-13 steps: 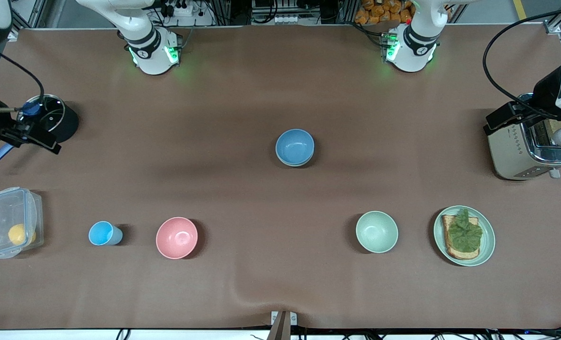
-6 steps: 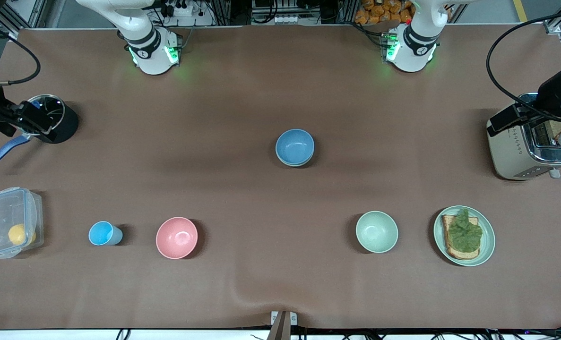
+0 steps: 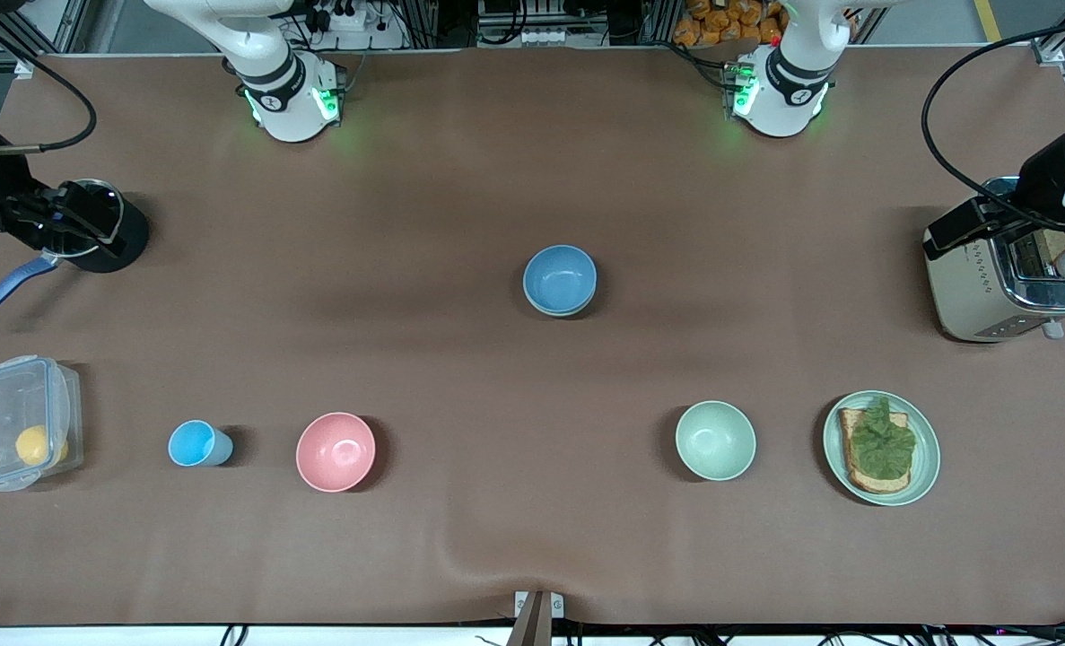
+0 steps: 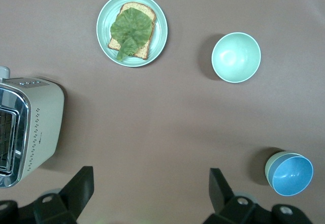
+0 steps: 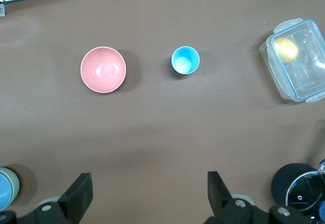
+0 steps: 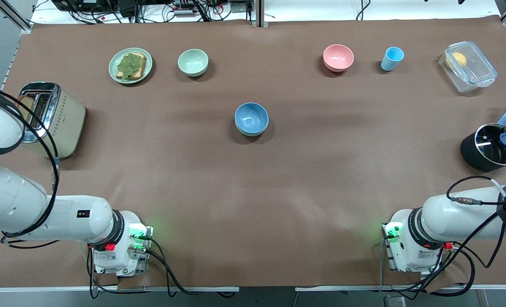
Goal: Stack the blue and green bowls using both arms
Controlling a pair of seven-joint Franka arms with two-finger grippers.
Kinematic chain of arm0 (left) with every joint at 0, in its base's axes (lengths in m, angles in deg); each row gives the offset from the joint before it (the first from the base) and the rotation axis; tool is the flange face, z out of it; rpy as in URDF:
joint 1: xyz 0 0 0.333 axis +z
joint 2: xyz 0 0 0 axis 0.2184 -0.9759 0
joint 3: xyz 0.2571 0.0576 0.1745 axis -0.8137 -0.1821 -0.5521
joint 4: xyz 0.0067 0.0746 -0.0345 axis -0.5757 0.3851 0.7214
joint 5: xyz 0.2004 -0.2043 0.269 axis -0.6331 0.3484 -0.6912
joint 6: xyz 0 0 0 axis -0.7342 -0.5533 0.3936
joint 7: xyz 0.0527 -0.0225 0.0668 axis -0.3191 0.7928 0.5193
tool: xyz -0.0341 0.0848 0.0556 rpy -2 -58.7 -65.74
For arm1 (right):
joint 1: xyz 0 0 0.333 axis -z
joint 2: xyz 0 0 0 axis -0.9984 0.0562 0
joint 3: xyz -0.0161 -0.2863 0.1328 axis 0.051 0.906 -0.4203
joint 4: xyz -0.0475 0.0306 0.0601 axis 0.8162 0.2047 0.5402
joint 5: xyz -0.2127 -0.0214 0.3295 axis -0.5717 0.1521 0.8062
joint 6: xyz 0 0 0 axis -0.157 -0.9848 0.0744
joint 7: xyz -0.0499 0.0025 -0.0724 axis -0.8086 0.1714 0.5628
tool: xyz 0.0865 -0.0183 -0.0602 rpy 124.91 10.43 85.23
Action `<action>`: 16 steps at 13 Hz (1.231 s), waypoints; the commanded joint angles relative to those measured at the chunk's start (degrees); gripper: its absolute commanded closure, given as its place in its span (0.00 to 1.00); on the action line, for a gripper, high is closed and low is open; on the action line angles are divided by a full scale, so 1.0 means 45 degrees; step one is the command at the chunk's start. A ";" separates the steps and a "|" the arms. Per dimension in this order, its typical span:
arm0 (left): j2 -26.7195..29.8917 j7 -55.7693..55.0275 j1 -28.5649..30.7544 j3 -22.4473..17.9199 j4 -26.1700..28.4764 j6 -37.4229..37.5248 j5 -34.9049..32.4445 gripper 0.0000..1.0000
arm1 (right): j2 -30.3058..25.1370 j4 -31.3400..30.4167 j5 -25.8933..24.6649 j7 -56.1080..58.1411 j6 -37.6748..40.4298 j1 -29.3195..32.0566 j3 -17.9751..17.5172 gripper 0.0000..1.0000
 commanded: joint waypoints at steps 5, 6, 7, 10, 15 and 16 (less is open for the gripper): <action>0.0650 0.0144 0.0127 0.0622 0.0288 0.0239 -0.0167 0.00 | -0.0394 -0.0424 0.0016 0.0089 -0.0052 0.0233 -0.0205 0.00; 0.0631 0.0146 0.0127 0.0602 0.0288 0.0240 -0.0167 0.00 | -0.0394 -0.0424 0.0016 0.0088 -0.0071 0.0233 -0.0205 0.00; 0.0631 0.0126 0.0108 0.0641 0.0249 0.0240 -0.0167 0.00 | -0.0414 -0.0482 0.0016 0.0088 -0.0091 0.0233 -0.0205 0.00; 0.0729 0.0185 0.0127 0.0583 0.0229 0.0318 -0.0070 0.00 | -0.0414 -0.0482 0.0016 0.0088 -0.0091 0.0233 -0.0205 0.00; 0.0631 0.0146 0.0049 0.0660 0.0210 0.0319 -0.0167 0.00 | -0.0297 -0.0385 0.0016 0.0088 -0.0111 0.0155 -0.0185 0.00; 0.0631 0.0068 -0.0029 0.0661 0.0229 0.0338 -0.0186 0.00 | -0.0258 -0.0365 0.0016 0.0088 -0.0111 0.0155 -0.0204 0.00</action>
